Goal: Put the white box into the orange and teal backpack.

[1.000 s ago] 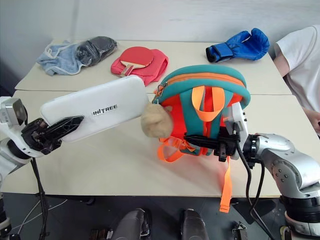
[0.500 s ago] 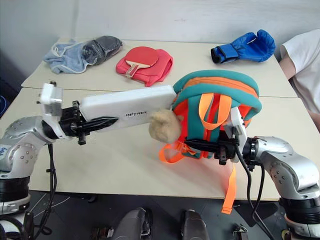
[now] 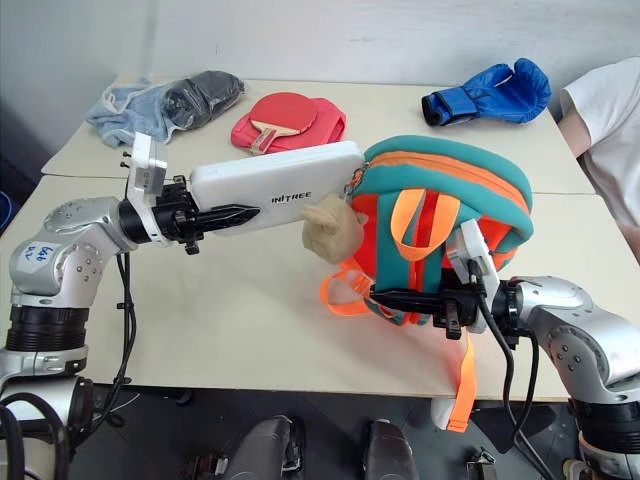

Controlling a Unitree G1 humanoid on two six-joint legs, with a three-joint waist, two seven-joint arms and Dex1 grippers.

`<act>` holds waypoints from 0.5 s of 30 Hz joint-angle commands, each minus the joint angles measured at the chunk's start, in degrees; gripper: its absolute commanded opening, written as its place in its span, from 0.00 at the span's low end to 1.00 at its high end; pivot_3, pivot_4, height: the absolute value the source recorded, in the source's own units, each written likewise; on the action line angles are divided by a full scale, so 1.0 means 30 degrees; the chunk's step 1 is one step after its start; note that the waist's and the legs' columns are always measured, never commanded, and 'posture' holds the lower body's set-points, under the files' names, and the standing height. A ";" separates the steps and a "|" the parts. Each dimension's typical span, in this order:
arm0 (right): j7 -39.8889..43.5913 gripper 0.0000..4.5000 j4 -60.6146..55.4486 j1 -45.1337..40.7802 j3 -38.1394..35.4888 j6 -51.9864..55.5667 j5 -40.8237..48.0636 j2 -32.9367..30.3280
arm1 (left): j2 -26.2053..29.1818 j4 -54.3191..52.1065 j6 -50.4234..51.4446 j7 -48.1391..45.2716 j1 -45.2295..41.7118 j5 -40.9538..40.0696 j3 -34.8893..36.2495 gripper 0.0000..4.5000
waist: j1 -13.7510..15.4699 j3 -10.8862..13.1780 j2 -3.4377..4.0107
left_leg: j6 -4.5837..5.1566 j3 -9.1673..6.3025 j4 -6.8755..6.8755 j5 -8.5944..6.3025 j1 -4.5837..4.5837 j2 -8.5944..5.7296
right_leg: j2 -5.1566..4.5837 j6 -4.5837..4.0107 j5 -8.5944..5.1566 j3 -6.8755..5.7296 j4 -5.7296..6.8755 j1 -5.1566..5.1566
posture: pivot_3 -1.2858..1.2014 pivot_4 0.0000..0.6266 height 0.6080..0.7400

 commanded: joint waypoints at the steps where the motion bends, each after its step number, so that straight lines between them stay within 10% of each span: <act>1: 0.0118 0.00 -0.0533 -0.0029 -0.0484 0.0359 0.0673 -0.0227 | 0.0648 0.0239 -0.1528 -0.1062 -0.0272 0.1001 -0.0084 0.28 | 0.0007 0.0000 0.0000 | 0.0001 0.0001 0.0000 0.0000 0.0002 -0.0002 | -0.0004 0.0000 0.0000 0.0002 -0.0005 -0.0002 | 0.52 0.24 1.00; 15: -0.0477 0.00 -0.0159 -0.2017 -0.1141 0.5364 0.5579 -0.1434 | -0.1850 0.3082 -0.7366 -0.4175 -0.3533 0.4332 -0.2997 0.28 | 0.0131 0.0002 -0.0002 | 0.0042 -0.0035 0.0020 -0.0001 -0.0040 -0.0034 | -0.0028 0.0006 0.0004 -0.0025 -0.0020 0.0009 | 0.52 0.24 1.00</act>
